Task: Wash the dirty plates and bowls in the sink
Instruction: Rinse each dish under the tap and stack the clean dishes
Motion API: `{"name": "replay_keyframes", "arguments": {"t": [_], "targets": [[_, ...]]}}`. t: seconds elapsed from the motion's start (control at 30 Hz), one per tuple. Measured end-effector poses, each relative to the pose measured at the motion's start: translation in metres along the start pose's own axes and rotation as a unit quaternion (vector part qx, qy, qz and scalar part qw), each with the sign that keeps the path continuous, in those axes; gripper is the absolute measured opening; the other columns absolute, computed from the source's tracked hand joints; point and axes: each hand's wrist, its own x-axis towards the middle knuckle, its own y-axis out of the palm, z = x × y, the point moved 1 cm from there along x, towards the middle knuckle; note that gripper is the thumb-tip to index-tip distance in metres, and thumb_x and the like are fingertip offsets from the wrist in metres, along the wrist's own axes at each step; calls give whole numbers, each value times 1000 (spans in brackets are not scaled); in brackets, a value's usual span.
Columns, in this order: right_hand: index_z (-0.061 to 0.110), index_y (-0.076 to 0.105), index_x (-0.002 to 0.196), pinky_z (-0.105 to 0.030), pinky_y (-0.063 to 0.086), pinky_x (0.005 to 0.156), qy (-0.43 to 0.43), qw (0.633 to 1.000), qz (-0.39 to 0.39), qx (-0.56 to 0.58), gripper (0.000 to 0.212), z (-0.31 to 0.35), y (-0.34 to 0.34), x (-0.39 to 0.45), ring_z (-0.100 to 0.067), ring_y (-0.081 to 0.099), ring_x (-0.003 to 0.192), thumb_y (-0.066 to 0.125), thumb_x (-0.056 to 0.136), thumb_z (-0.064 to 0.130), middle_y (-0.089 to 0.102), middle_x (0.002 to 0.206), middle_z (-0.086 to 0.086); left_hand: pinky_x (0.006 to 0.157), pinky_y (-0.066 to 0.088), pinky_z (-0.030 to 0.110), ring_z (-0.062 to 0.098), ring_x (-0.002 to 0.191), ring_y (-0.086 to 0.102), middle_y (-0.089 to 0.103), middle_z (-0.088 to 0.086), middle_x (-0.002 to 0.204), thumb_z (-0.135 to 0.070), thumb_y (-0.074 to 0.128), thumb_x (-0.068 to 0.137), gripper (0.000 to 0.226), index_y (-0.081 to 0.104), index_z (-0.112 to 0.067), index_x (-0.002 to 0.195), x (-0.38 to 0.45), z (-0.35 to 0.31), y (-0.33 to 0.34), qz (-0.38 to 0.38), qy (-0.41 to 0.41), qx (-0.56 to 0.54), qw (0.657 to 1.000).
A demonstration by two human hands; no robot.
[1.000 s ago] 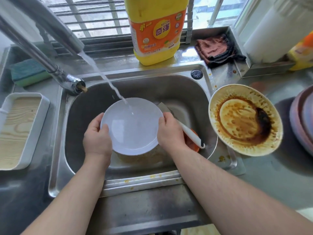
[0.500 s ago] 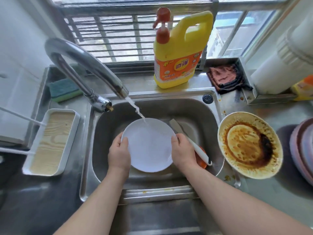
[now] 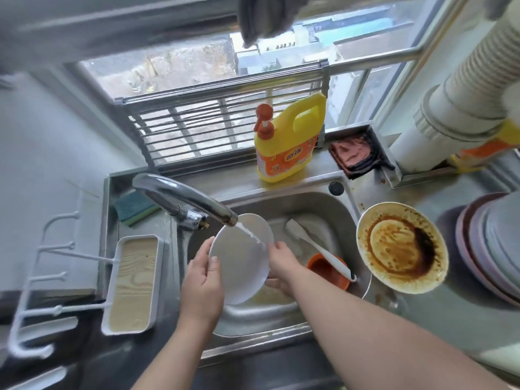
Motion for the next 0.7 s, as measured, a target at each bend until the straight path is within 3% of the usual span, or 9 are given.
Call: {"name": "replay_keyframes", "arguments": {"t": [0.1, 0.17, 0.27, 0.3, 0.37, 0.43, 0.57, 0.63, 0.7], "targets": [[32, 58, 121, -45, 53, 101, -64, 991, -49, -111, 38, 6, 0, -2, -27, 62, 110, 39, 96, 54, 65, 127, -5, 118, 39, 53, 25, 136, 52, 53, -1, 152, -61, 40, 89, 72, 37, -40, 158, -5, 13, -5, -17, -122, 3, 992], [26, 60, 122, -43, 51, 100, -97, 978, -68, -171, 34, 16, -2, -19, -28, 61, 113, 39, 102, 44, 65, 125, -5, 116, 41, 53, 29, 135, 52, 51, 4, 153, -64, 42, 88, 76, 35, -33, 157, -6, 19, -1, -16, -236, -81, 968], [26, 63, 120, -40, 47, 96, -124, 967, -106, -198, 32, 34, -13, -51, -31, 59, 115, 38, 103, 38, 65, 123, -3, 81, 55, 42, 31, 104, 65, 68, 9, 120, -52, 39, 109, 40, 56, -22, 130, -13, -7, 11, 38, -354, -253, 899], [28, 63, 122, -40, 48, 99, -128, 962, -117, -209, 33, 39, -20, -60, -31, 59, 117, 39, 103, 39, 65, 124, 0, 74, 57, 43, 33, 99, 66, 69, 10, 112, -51, 38, 111, 38, 58, -22, 123, -14, -18, 16, 65, -380, -292, 875], [30, 61, 130, -44, 48, 106, -146, 951, -145, -231, 36, 45, -33, -71, -29, 59, 120, 41, 102, 41, 64, 129, 3, 87, 60, 55, 41, 107, 67, 68, 13, 116, -57, 39, 109, 40, 54, -26, 129, -14, -26, 29, 109, -408, -338, 841], [31, 60, 133, -46, 49, 106, -162, 941, -165, -246, 36, 50, -47, -85, -28, 59, 119, 44, 103, 41, 64, 131, 2, 105, 52, 55, 40, 117, 65, 68, 13, 123, -66, 35, 107, 54, 54, -24, 135, -12, -29, 41, 135, -415, -336, 834], [30, 48, 149, -45, 50, 102, -163, 928, -195, -273, 48, 48, -77, -101, -30, 57, 122, 47, 102, 37, 58, 138, -3, 102, 54, 49, 37, 113, 69, 69, 12, 128, -81, 23, 99, 78, 60, -21, 132, -9, -36, 70, 211, -420, -263, 843], [29, 41, 156, -45, 49, 102, -146, 917, -216, -302, 60, 45, -90, -105, -32, 55, 126, 47, 97, 39, 55, 145, -4, 96, 56, 47, 36, 106, 72, 72, 8, 120, -81, 25, 98, 70, 63, -27, 119, -13, -49, 77, 248, -406, -221, 852], [24, 45, 149, -45, 51, 97, -139, 899, -240, -340, 51, 42, -102, -108, -33, 56, 119, 45, 99, 33, 57, 138, -8, 85, 62, 47, 33, 98, 74, 73, 4, 113, -68, 34, 103, 47, 61, -32, 118, -12, -54, 82, 258, -366, -169, 878]]}}
